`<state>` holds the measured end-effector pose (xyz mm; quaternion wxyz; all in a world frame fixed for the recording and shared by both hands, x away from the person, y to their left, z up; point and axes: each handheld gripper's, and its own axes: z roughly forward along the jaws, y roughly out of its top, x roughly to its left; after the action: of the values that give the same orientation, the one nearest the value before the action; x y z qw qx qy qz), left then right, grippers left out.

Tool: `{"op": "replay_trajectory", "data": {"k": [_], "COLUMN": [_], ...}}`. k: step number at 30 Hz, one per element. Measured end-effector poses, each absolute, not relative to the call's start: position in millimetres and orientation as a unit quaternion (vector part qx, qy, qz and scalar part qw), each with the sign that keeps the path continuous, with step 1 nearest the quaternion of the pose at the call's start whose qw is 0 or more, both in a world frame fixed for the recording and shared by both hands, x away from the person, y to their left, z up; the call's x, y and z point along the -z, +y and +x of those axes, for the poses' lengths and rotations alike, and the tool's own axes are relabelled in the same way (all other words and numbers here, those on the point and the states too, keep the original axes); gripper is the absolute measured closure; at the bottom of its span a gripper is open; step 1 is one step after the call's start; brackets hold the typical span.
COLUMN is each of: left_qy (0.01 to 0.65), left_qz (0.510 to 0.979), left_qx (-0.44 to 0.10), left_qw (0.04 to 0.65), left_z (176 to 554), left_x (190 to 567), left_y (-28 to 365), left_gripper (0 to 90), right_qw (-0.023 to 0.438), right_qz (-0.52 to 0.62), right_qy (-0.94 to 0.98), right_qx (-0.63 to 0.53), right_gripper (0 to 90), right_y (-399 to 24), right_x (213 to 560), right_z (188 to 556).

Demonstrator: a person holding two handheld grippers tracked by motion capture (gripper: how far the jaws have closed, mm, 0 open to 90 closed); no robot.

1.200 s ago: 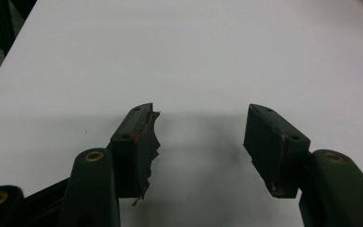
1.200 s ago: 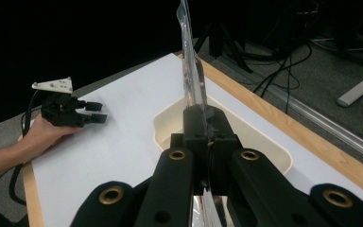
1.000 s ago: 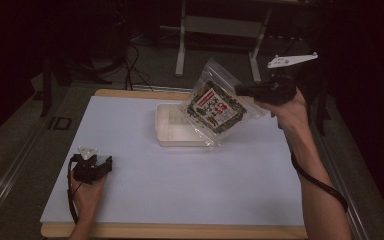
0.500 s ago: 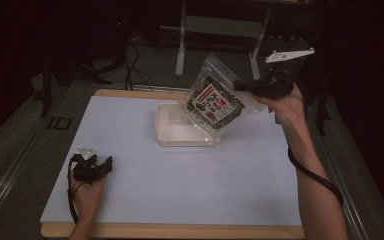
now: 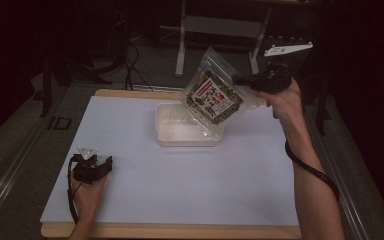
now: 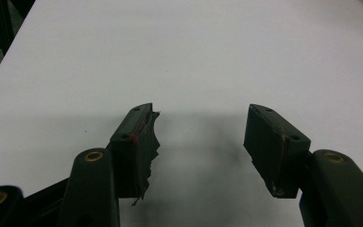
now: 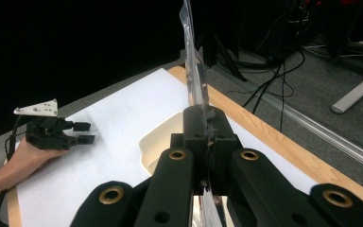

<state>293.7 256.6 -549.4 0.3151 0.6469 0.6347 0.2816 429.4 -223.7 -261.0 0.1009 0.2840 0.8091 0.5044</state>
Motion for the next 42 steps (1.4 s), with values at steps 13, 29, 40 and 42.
{"op": "replay_trajectory", "data": {"k": [13,29,40,42], "left_qy": [0.634,0.634,0.634,0.634], "left_qz": [0.648,0.647,0.647,0.648], "left_qx": [-0.282,-0.281,-0.282,-0.282], "left_qw": [0.315,0.317,0.316,0.315], "left_z": [294,294,294,294], "left_x": [549,550,550,550], "left_y": [256,257,256,256], "left_gripper": [43.7,43.5,43.5,43.5], "right_qw": [0.083,0.022,0.023,0.028], "right_qz": [0.285,0.306,0.329,0.332], "right_qy": [0.816,0.817,0.814,0.813], "right_qx": [-0.496,-0.488,-0.478,-0.477], "right_gripper": [89.5,89.5,89.4,89.4], "right_y": [-208,-197,-194,-193], "right_x": [277,312,331,333], "right_z": [442,466,475,476]}}
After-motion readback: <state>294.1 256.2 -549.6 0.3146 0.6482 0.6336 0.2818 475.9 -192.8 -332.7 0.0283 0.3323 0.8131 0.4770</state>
